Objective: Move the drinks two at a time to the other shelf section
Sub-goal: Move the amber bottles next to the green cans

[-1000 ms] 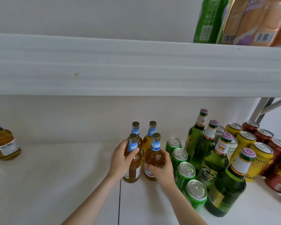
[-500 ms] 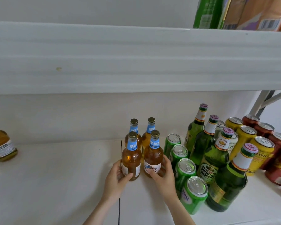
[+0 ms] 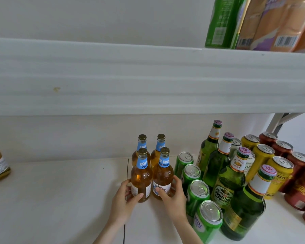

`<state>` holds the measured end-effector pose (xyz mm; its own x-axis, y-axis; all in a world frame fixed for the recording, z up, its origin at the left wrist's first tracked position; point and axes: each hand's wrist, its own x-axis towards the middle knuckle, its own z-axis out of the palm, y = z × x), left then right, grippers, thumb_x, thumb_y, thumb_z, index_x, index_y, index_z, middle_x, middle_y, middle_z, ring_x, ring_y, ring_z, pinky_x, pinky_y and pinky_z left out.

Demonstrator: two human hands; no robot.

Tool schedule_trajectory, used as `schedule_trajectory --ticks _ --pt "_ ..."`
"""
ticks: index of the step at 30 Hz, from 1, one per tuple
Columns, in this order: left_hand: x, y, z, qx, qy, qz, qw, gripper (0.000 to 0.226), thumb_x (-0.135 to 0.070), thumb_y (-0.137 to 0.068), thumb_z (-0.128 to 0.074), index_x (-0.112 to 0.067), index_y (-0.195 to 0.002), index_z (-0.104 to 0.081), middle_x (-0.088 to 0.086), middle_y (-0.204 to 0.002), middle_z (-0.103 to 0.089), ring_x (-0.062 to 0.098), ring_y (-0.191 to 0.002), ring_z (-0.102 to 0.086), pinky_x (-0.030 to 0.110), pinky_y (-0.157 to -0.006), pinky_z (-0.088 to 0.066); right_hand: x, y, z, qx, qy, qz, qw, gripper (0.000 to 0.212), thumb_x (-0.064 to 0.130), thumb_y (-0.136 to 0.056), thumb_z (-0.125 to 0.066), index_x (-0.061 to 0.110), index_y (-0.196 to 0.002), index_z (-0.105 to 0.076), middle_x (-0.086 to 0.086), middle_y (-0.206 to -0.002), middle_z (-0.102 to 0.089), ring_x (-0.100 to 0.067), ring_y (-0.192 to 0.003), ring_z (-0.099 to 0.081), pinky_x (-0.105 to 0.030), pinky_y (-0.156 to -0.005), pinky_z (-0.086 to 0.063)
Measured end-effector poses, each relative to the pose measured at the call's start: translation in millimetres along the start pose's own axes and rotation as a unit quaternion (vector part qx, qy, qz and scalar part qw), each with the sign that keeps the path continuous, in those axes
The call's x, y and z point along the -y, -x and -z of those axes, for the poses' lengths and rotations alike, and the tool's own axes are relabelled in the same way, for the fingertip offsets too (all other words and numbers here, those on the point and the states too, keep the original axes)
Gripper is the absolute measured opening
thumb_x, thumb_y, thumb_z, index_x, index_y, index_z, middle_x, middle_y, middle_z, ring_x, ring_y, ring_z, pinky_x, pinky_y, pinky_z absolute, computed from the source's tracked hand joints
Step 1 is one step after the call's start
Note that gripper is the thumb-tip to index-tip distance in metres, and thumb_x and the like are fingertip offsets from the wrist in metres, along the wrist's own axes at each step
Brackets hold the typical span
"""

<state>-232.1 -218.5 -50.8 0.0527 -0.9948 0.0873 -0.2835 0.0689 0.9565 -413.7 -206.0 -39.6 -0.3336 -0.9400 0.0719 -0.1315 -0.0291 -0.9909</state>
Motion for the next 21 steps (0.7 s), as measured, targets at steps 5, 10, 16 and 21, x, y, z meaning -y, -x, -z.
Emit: schedule_trajectory --ticks 5,10,16,21 --pt "1.1 -1.0 -1.5 0.0 -0.003 -0.002 1.0 0.055 -0.016 -0.078 -0.081 -0.031 -0.121 -0.05 -0.011 -0.11 -0.066 0.004 -0.098 -0.065 0.007 -0.075 -0.051 -0.1 0.0 -1.5 0.0 0.011 0.002 1.0 0.07 0.019 -0.074 -0.084 0.03 -0.131 -0.044 0.01 -0.118 -0.064 0.0 -0.105 -0.061 -0.005 -0.079 -0.048" --pt "4.2 -2.0 0.0 0.007 -0.016 -0.001 1.0 0.056 -0.02 -0.079 -0.081 -0.033 -0.123 -0.049 -0.01 -0.113 -0.067 0.007 -0.102 -0.067 0.011 -0.08 -0.053 5.2 1.9 -0.2 0.006 0.02 -0.009 1.0 0.07 0.021 -0.075 -0.083 0.031 -0.131 -0.042 0.015 -0.115 -0.061 0.004 -0.103 -0.058 -0.008 -0.082 -0.046" --pt "7.0 -5.0 14.8 0.039 -0.134 -0.036 0.99 0.057 -0.054 -0.082 -0.068 -0.035 -0.132 -0.05 -0.013 -0.122 -0.063 0.001 -0.112 -0.059 0.026 -0.091 -0.054 9.3 7.9 -0.7 -0.001 0.046 -0.011 0.999 0.07 0.02 -0.077 -0.081 0.029 -0.135 -0.042 0.013 -0.12 -0.059 -0.005 -0.11 -0.059 -0.028 -0.096 -0.051" --pt "-2.8 4.6 38.2 0.042 -0.263 -0.103 0.958 0.053 -0.056 -0.091 -0.054 -0.033 -0.138 -0.049 -0.01 -0.129 -0.058 0.015 -0.119 -0.052 0.029 -0.094 -0.046 16.3 26.4 1.2 -0.028 0.111 0.003 0.993 0.071 0.029 -0.078 -0.079 0.031 -0.138 -0.041 0.014 -0.127 -0.056 -0.003 -0.113 -0.055 -0.029 -0.096 -0.048"
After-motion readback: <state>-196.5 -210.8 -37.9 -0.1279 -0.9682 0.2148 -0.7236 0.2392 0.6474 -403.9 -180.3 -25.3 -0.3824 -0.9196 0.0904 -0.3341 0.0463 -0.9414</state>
